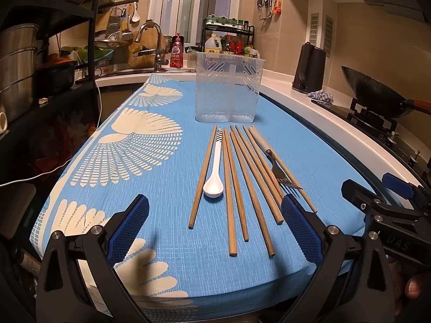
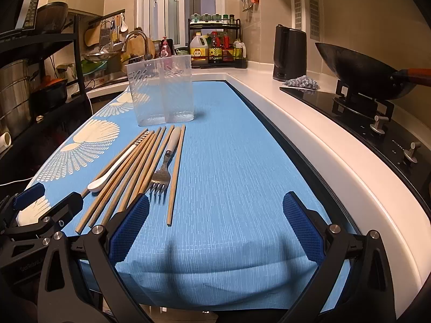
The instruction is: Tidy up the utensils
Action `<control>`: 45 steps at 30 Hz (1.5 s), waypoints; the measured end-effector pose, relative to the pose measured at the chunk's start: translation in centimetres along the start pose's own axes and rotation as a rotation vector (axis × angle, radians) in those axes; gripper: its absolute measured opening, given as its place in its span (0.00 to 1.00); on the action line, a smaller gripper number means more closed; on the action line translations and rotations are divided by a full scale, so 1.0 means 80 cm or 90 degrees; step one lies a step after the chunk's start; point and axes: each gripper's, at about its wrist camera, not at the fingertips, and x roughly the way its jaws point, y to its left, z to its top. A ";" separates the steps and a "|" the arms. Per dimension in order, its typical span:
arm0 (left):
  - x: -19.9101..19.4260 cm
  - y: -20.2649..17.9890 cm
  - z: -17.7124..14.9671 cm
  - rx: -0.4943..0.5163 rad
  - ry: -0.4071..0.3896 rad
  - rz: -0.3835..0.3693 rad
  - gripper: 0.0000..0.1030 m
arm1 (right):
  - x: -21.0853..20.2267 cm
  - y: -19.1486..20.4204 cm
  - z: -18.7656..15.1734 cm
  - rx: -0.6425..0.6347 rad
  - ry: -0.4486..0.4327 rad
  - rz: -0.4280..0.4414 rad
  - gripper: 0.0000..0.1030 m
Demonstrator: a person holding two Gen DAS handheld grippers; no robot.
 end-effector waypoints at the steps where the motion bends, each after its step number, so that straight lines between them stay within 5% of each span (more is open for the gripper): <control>1: -0.001 0.000 0.000 0.000 -0.001 -0.001 0.93 | 0.000 -0.001 0.000 -0.001 0.000 0.001 0.94; 6: -0.001 0.001 0.000 0.002 0.003 -0.007 0.86 | 0.002 0.000 0.000 -0.001 0.005 0.008 0.83; 13: 0.009 0.006 -0.001 -0.004 0.033 -0.008 0.44 | 0.014 0.010 -0.004 -0.017 0.031 0.041 0.44; 17: 0.011 0.010 -0.002 -0.005 0.033 0.007 0.30 | 0.030 0.019 -0.005 -0.022 0.045 0.063 0.38; 27: 0.040 0.028 -0.012 -0.018 0.084 0.048 0.19 | 0.064 0.036 -0.014 -0.036 0.081 0.087 0.36; 34: 0.039 0.026 -0.015 -0.010 0.082 0.043 0.05 | 0.066 0.028 -0.016 -0.038 0.080 0.074 0.05; 45: 0.040 0.027 -0.016 -0.014 0.079 0.041 0.05 | 0.066 -0.005 -0.017 -0.013 0.070 0.052 0.09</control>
